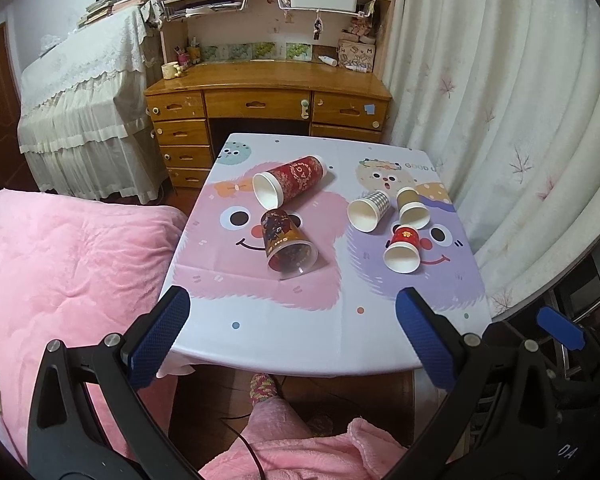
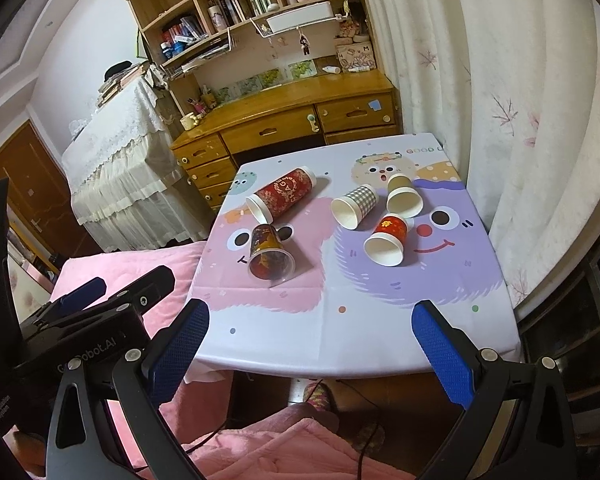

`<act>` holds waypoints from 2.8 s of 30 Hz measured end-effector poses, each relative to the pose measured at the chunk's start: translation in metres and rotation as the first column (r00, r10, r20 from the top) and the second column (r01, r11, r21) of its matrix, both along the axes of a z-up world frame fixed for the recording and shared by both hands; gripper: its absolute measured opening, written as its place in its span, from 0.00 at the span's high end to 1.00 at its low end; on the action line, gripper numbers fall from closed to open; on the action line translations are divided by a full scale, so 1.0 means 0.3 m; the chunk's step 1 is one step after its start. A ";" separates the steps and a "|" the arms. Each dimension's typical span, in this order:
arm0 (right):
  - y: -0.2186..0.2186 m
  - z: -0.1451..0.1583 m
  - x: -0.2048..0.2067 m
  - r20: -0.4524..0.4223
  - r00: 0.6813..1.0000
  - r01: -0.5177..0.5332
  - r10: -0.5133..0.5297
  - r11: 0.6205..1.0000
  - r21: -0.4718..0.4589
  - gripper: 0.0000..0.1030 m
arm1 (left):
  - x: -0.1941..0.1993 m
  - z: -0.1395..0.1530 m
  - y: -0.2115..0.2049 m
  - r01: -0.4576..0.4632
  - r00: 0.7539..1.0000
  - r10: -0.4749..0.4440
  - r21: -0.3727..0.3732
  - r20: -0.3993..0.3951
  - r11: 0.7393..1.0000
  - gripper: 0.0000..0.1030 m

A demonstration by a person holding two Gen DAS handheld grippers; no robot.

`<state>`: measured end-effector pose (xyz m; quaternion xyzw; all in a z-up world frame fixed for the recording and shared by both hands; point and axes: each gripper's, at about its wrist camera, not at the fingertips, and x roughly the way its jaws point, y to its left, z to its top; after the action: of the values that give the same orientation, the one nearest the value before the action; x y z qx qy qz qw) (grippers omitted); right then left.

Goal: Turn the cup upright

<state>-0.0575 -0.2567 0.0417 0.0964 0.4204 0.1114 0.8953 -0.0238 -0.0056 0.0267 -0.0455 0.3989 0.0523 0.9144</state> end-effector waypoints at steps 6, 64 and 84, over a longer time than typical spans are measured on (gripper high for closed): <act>0.005 0.016 -0.025 0.024 1.000 -0.005 0.005 1.000 -0.002 0.00 | -0.009 0.007 -0.001 -0.003 1.000 0.003 0.007 0.004 1.000 0.01; -0.397 -0.697 0.797 -0.289 0.952 -0.003 -0.105 0.936 -0.351 0.14 | 1.159 -0.738 -0.653 0.332 0.703 -0.431 -0.274 -0.565 0.902 0.09; -0.505 -0.747 0.803 -0.351 0.924 0.019 -0.148 0.938 -0.346 0.14 | 1.139 -0.851 -0.835 0.468 0.602 -0.515 -0.252 -0.611 0.847 0.41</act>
<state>0.1835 -0.4082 -0.1824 -0.0202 0.5906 -0.0210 0.8064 0.3180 -0.2561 -0.2286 0.0571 0.6925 -0.2018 0.6903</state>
